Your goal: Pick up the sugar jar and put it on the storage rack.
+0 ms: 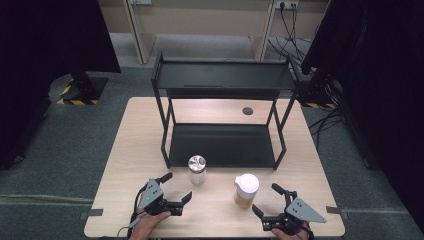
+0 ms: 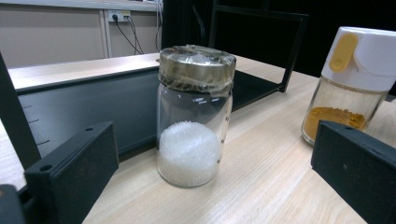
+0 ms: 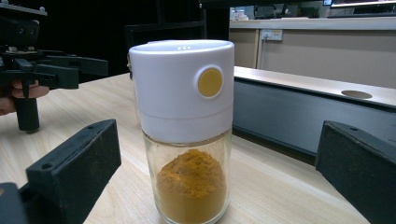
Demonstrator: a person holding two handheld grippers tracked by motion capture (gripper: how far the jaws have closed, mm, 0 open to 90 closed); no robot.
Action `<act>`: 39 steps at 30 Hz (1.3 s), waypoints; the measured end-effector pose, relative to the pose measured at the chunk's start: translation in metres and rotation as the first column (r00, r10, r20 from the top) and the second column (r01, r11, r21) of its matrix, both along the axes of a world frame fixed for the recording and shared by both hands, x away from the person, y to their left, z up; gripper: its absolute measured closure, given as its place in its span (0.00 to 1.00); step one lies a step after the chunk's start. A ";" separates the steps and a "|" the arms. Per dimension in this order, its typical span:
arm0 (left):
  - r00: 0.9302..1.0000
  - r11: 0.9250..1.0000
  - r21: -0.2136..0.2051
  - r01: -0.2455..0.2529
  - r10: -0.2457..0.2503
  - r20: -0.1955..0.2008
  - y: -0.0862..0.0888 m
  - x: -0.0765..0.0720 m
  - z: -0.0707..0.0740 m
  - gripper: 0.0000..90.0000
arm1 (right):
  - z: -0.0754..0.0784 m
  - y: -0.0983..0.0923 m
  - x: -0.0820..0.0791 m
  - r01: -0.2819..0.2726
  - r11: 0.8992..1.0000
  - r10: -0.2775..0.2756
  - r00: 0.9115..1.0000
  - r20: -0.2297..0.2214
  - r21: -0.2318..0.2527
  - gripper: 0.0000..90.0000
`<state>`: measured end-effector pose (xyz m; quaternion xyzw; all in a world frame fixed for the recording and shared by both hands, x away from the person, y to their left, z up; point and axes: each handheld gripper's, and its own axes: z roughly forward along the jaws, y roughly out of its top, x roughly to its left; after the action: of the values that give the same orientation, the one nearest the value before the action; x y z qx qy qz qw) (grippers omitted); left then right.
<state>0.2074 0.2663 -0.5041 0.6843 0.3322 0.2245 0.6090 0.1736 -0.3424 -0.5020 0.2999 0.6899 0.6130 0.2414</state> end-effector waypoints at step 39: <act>0.997 0.997 0.070 -0.032 0.037 -0.060 -0.037 0.048 0.010 0.02 | -0.002 -0.002 0.002 -0.001 1.000 0.001 1.000 -0.011 0.021 0.00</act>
<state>0.2556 0.2291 -0.4940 0.7057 0.3547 0.2252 0.5705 0.1752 -0.3441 -0.5043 0.3054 0.6849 0.6186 0.2343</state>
